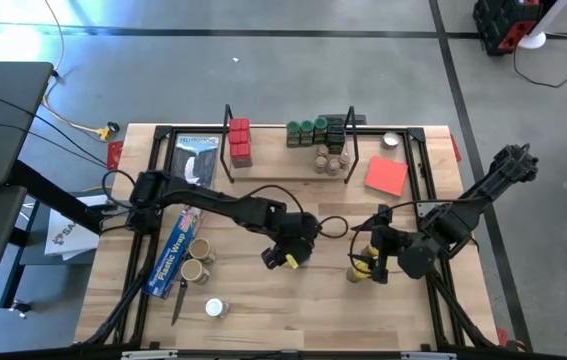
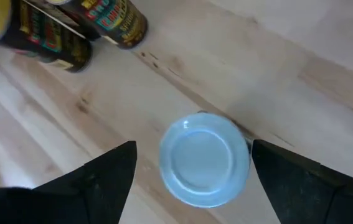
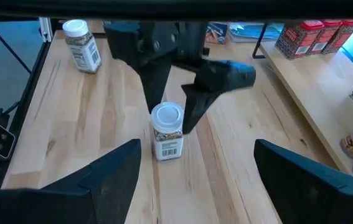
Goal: Shelf spices
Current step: Put the white seasoning bottle on the shelf
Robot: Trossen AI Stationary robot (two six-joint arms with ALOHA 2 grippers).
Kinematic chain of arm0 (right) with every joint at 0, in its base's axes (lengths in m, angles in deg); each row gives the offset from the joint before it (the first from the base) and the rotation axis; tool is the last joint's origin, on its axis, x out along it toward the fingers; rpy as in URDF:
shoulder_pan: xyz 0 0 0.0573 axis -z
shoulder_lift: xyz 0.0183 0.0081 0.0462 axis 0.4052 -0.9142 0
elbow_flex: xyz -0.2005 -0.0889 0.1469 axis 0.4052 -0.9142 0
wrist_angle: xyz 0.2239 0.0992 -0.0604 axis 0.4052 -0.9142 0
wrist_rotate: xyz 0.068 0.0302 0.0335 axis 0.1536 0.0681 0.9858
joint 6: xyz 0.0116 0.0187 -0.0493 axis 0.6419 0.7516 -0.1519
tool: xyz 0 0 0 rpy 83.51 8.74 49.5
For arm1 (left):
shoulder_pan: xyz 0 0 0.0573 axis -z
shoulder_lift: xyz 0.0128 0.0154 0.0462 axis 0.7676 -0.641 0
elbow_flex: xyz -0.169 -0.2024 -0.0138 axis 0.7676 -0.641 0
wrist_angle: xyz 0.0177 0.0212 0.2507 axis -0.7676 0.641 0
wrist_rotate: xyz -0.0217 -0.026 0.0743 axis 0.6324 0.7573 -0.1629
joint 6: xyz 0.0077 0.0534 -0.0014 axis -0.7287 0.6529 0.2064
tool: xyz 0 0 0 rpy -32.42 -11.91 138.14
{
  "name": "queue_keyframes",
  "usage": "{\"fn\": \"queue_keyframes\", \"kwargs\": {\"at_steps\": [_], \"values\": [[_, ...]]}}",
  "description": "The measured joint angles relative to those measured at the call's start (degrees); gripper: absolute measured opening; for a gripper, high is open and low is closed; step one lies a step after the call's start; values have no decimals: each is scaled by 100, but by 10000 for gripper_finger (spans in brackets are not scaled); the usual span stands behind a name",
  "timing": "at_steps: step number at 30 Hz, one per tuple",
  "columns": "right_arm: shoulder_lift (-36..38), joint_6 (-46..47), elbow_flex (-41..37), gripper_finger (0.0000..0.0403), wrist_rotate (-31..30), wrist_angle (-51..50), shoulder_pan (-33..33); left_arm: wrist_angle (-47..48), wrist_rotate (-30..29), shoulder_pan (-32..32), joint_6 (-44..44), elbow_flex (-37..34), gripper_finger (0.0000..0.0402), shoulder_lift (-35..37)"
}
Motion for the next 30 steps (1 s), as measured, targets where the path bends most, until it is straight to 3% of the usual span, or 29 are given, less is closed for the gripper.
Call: {"fn": "queue_keyframes", "kwargs": {"at_steps": [7,24,30], "values": [[0,2,0,307,2,-15,0,-158,688,-130,-248,-2,316,-30],[0,109,-2,307,6,-42,0,-293,948,-220,-180,-35,277,-217],[-2,111,-4,307,8,-70,0,-291,935,-220,-386,-29,230,-225]]}}
